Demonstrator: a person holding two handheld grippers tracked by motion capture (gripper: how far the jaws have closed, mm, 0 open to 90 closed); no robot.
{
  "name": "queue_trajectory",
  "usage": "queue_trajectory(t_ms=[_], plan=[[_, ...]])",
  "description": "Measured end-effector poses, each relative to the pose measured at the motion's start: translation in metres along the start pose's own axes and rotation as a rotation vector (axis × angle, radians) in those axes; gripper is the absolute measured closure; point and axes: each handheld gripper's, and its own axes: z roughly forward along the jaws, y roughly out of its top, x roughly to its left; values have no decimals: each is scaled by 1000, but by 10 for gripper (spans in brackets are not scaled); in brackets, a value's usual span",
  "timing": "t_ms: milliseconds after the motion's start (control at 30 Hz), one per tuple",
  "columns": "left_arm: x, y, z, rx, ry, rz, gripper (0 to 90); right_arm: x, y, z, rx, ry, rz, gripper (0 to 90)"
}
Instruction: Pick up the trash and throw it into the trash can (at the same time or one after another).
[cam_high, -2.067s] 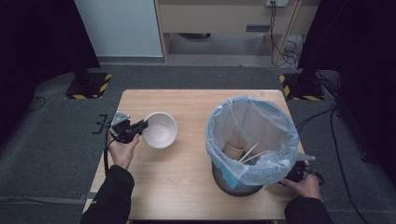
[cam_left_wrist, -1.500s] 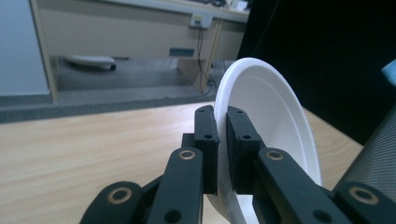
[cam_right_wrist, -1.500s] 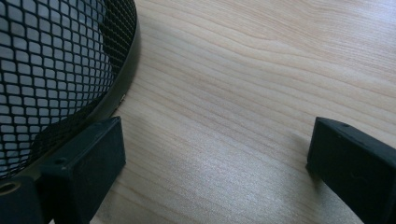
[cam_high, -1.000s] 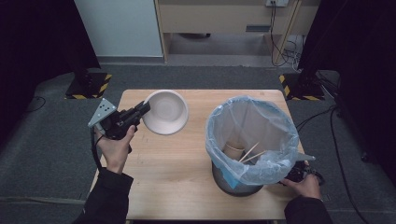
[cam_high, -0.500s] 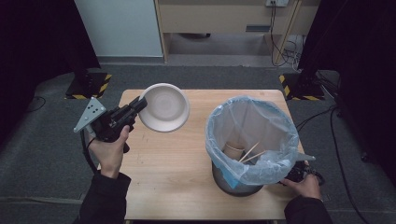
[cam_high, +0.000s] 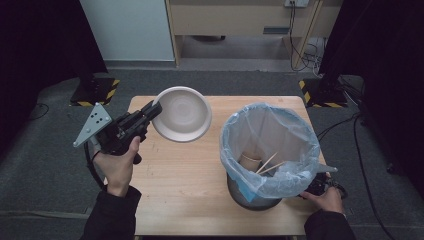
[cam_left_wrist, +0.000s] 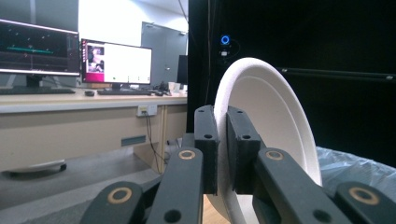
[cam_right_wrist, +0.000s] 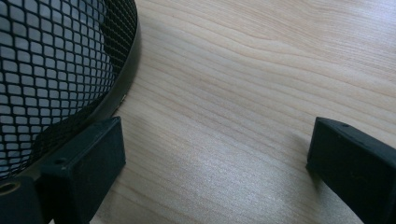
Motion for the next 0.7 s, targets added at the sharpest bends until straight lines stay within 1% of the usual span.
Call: queue_trajectory(t_ms=[67, 100, 133, 167, 267, 333, 400, 433, 633, 700], plan=[[-3, 6, 3, -8, -11, 4, 837, 0, 0, 0, -1, -4, 0, 44], [-3, 6, 3, -8, -11, 4, 837, 0, 0, 0, -1, -4, 0, 44], [-7, 11, 5, -19, -18, 9, 837, 0, 0, 0, -3, -3, -2, 44], [-7, 11, 5, -19, -18, 9, 837, 0, 0, 0, -3, -3, -2, 44], [-14, 19, 12, -30, -35, 20, 837, 0, 0, 0, -3, -3, -2, 43], [-16, 20, 14, -30, -39, 22, 837, 0, 0, 0, -1, -2, -2, 43], [-21, 23, 22, -24, -56, 27, 837, 1, 0, 0, -2, 0, -3, 43], [-21, 23, 22, -24, -56, 27, 837, 1, 0, 0, -2, 0, -3, 43], [-28, 25, 35, -32, -83, 21, 837, 1, 0, 0, -1, -1, -3, 43], [-32, 25, 41, -26, -94, 24, 837, 1, 0, 0, -2, 0, -4, 43]])
